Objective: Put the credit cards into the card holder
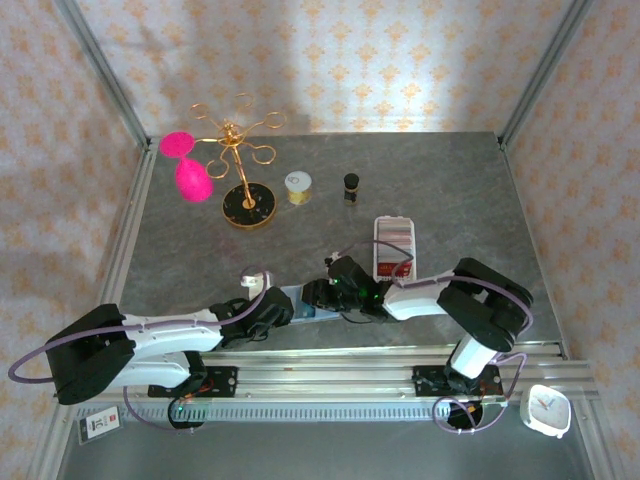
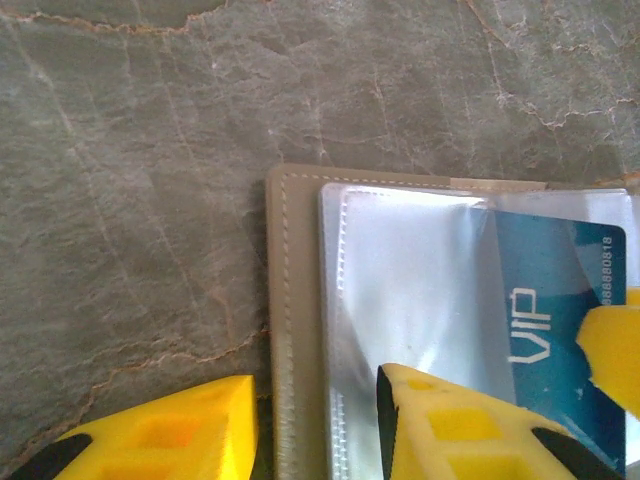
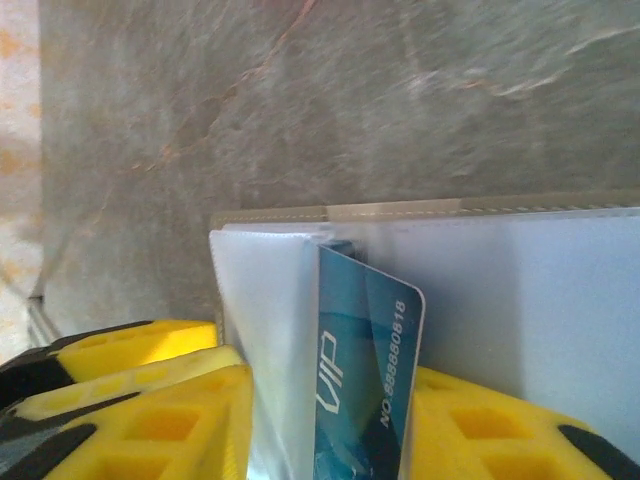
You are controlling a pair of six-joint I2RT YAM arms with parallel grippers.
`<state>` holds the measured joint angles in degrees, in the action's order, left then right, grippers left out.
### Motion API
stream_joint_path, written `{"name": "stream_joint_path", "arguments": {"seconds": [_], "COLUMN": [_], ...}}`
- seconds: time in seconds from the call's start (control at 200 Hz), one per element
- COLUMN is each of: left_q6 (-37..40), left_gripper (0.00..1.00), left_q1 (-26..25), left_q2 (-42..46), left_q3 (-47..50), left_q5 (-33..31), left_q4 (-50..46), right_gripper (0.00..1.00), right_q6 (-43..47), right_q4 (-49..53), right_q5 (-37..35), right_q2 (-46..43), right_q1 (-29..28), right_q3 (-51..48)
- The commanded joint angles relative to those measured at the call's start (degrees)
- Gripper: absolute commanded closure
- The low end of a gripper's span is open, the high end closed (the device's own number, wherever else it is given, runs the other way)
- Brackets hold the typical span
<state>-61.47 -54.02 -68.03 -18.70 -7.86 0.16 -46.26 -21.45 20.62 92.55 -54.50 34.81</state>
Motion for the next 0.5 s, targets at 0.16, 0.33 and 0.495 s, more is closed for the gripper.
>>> {"name": "stream_joint_path", "arguments": {"seconds": [0.16, 0.33, 0.495], "left_q6": [0.2, 0.1, -0.1], "left_gripper": [0.63, 0.64, 0.64], "left_q1": [-0.1, 0.0, 0.8], "left_q2": [-0.4, -0.7, -1.9], "left_q3": [1.8, 2.0, 2.3], "left_q5": [2.2, 2.9, 4.2], "left_q4": [4.1, 5.9, 8.9], "right_gripper": [0.58, 0.74, 0.82], "right_q6": [3.3, 3.1, 3.4], "right_q4": [10.2, 9.7, 10.2], "right_q5": [-6.8, -5.3, -5.4], "right_q2": [-2.5, -0.2, 1.3], "right_q1": [0.0, -0.2, -1.3], "right_q3": [0.7, 1.6, 3.2]}}
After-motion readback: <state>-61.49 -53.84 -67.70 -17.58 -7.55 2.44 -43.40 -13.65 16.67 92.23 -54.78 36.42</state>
